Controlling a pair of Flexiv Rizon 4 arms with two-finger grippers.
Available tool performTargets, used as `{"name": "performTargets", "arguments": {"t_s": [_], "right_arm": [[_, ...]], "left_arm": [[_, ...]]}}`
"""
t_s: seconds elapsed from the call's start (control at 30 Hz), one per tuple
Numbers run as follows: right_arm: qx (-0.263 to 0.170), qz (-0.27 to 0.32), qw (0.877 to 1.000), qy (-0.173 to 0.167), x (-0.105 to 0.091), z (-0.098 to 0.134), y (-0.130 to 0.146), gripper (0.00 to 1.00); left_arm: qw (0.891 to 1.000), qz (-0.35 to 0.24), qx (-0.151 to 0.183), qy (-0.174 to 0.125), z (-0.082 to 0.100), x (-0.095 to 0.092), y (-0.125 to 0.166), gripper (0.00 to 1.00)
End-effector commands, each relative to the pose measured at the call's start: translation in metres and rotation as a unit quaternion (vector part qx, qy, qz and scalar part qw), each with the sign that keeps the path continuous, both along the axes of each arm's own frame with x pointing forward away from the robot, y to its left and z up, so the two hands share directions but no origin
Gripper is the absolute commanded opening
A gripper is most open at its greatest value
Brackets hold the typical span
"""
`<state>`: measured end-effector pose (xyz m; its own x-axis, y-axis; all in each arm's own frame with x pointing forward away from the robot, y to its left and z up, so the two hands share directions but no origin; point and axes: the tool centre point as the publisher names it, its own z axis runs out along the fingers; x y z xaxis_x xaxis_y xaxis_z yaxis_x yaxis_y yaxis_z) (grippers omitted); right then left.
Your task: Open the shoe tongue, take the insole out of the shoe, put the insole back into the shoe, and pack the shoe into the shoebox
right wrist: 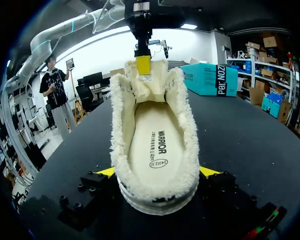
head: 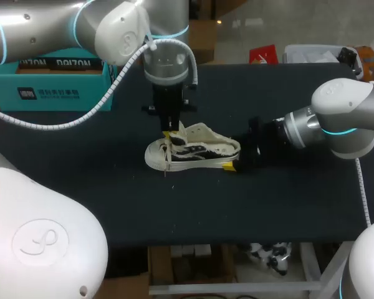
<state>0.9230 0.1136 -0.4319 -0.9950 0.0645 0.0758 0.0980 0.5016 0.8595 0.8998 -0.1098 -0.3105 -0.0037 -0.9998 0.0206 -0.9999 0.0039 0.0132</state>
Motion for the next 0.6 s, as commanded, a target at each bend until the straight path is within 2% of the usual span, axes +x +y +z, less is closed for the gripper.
{"name": "performTargets", "arguments": {"t_s": [0.03,0.27,0.43,0.57,0.6], "right_arm": [[0.001,0.001,1.000,0.000,-0.001,-0.007,0.002,0.00],[0.001,0.001,1.000,0.000,-0.001,-0.007,0.002,0.00],[0.001,0.001,1.000,0.000,-0.001,-0.007,0.002,0.00],[0.001,0.001,1.000,0.000,-0.001,-0.007,0.002,0.00],[0.001,0.001,1.000,0.000,-0.001,-0.007,0.002,0.00]], "left_arm": [[0.995,0.004,-0.098,-0.030,0.002,-0.005,0.015,0.00],[0.988,0.005,-0.151,-0.021,-0.005,-0.001,0.032,0.00],[0.985,0.000,-0.171,-0.004,-0.016,0.001,0.039,0.00],[0.983,-0.017,-0.182,-0.003,-0.016,0.001,0.037,0.09],[0.983,-0.020,-0.180,-0.007,-0.015,0.001,0.035,0.18]]}}
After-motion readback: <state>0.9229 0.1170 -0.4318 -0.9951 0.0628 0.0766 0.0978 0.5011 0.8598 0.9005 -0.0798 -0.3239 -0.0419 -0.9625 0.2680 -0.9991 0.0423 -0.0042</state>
